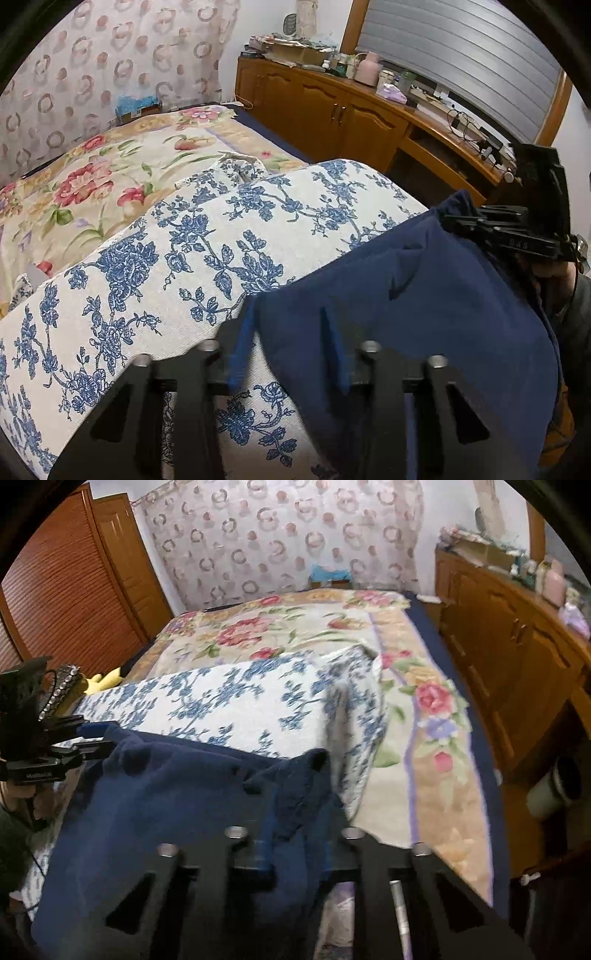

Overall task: Fold small clothes
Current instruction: 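Grasp the navy shirt with the left gripper beside the right gripper, then lift the navy shirt off the bed with both grippers and hold it up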

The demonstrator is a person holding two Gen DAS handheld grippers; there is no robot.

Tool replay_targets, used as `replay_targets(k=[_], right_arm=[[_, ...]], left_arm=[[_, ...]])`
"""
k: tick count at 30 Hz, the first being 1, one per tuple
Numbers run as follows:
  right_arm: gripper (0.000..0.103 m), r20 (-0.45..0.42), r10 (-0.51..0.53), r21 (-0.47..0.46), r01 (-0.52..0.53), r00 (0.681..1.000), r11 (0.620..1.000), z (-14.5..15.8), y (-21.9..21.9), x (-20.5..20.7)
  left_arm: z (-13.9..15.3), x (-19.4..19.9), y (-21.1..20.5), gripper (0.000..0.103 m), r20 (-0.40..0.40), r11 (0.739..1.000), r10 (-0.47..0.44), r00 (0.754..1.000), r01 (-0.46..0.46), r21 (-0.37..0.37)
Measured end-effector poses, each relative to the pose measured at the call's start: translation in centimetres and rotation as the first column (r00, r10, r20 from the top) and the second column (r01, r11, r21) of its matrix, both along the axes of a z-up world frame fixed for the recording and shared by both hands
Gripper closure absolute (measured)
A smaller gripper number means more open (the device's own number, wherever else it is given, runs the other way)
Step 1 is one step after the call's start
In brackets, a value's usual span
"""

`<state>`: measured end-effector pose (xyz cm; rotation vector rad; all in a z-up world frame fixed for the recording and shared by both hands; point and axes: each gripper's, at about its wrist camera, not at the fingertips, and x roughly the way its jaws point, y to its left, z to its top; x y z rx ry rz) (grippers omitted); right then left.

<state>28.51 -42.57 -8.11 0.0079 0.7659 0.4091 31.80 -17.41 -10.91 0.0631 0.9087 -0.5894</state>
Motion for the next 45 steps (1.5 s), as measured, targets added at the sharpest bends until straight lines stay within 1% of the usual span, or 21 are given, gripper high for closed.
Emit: replay_targets(k=[2, 3, 5, 10, 13, 18, 22, 25, 27, 28, 30, 31, 33, 34, 36, 38, 41, 42, 43, 44, 45], right_arm=[[0.095, 0.044, -0.004, -0.014, 0.004, 0.999, 1.000, 0.4, 0.3, -0.9], [0.096, 0.062, 0.003, -0.025, -0.001, 0.998, 1.000, 0.6, 0.6, -1.4], [0.096, 0.097, -0.005, -0.052, 0.010, 0.995, 0.999, 0.9, 1.0, -2.4], [0.096, 0.190, -0.018, -0.048, 0.027, 0.982, 0.998, 2.7, 1.1, -5.0], [0.096, 0.241, -0.013, -0.053, 0.026, 0.970, 0.998, 3.6, 1.4, -7.1], [0.096, 0.343, 0.001, -0.035, 0.012, 0.939, 0.999, 6.4, 2.0, -11.5], [0.097, 0.425, 0.019, -0.033, -0.005, 0.905, 0.999, 9.1, 2.4, -15.7], [0.097, 0.488, 0.033, -0.024, -0.024, 0.872, 0.999, 12.0, 2.9, -19.5], [0.097, 0.528, 0.042, -0.028, -0.033, 0.848, 0.999, 13.6, 3.4, -22.0], [0.097, 0.548, 0.048, -0.026, -0.040, 0.835, 0.999, 14.3, 3.6, -23.4], [0.097, 0.585, 0.063, -0.022, -0.062, 0.808, 0.998, 15.8, 4.2, -26.2], [0.097, 0.600, 0.069, -0.022, -0.070, 0.797, 0.997, 16.2, 4.5, -27.3], [0.097, 0.627, 0.091, -0.026, -0.096, 0.773, 0.995, 17.1, 5.1, -29.9], [0.097, 0.642, 0.107, -0.034, -0.112, 0.759, 0.993, 17.3, 5.5, -31.1], [0.097, 0.676, 0.129, -0.047, -0.132, 0.725, 0.990, 18.1, 6.3, -33.5], [0.097, 0.700, 0.148, -0.044, -0.165, 0.699, 0.985, 18.9, 6.8, -35.1], [0.097, 0.721, 0.169, -0.039, -0.204, 0.672, 0.978, 19.9, 7.6, -37.0], [0.097, 0.722, 0.178, -0.046, -0.211, 0.668, 0.976, 20.0, 7.9, -36.9], [0.097, 0.719, 0.187, -0.060, -0.208, 0.669, 0.976, 19.7, 7.9, -36.2], [0.097, 0.707, 0.199, -0.075, -0.209, 0.679, 0.975, 19.4, 8.7, -35.7], [0.097, 0.687, 0.210, -0.079, -0.216, 0.696, 0.973, 18.5, 8.5, -34.2]], left_arm=[[0.1, 0.0, 0.2, 0.083, 0.006, 1.000, 0.006, 1.000, -0.006, 0.002], [0.2, -0.2, 0.3, 0.090, 0.012, 1.000, 0.004, 1.000, -0.004, 0.003], [0.6, -0.7, 0.6, 0.095, 0.033, 1.000, 0.004, 0.999, -0.004, -0.009], [3.3, -2.7, 0.8, 0.097, 0.107, 0.998, -0.001, 0.994, 0.008, -0.064], [5.5, -4.3, 1.3, 0.097, 0.157, 0.994, -0.002, 0.988, 0.019, -0.105], [9.5, -7.5, 2.3, 0.098, 0.240, 0.987, 0.007, 0.971, 0.031, -0.155], [13.9, -11.6, 3.8, 0.098, 0.339, 0.982, 0.021, 0.940, 0.044, -0.185], [17.0, -14.4, 5.4, 0.098, 0.402, 0.977, 0.043, 0.915, 0.046, -0.210], [19.5, -17.0, 6.7, 0.098, 0.453, 0.971, 0.062, 0.890, 0.051, -0.232], [20.4, -18.0, 7.2, 0.098, 0.470, 0.971, 0.067, 0.880, 0.052, -0.235], [22.4, -20.6, 8.2, 0.098, 0.516, 0.970, 0.080, 0.853, 0.052, -0.236], [23.3, -21.9, 8.8, 0.098, 0.535, 0.970, 0.086, 0.841, 0.051, -0.236], [24.4, -23.9, 9.8, 0.098, 0.557, 0.967, 0.093, 0.825, 0.059, -0.249], [25.2, -25.2, 10.5, 0.098, 0.575, 0.966, 0.103, 0.812, 0.057, -0.253], [26.0, -27.0, 11.6, 0.098, 0.597, 0.969, 0.115, 0.794, 0.043, -0.244], [26.6, -28.2, 12.7, 0.098, 0.608, 0.970, 0.124, 0.784, 0.035, -0.242], [27.4, -29.7, 14.5, 0.098, 0.633, 0.971, 0.143, 0.761, 0.018, -0.240], [27.4, -29.8, 14.9, 0.098, 0.643, 0.974, 0.146, 0.752, 0.006, -0.228], [27.1, -29.5, 15.3, 0.098, 0.643, 0.979, 0.146, 0.752, -0.017, -0.203], [26.6, -29.2, 15.5, 0.098, 0.630, 0.981, 0.153, 0.762, -0.038, -0.192], [26.0, -28.5, 15.8, 0.098, 0.606, 0.980, 0.163, 0.778, -0.058, -0.190]])
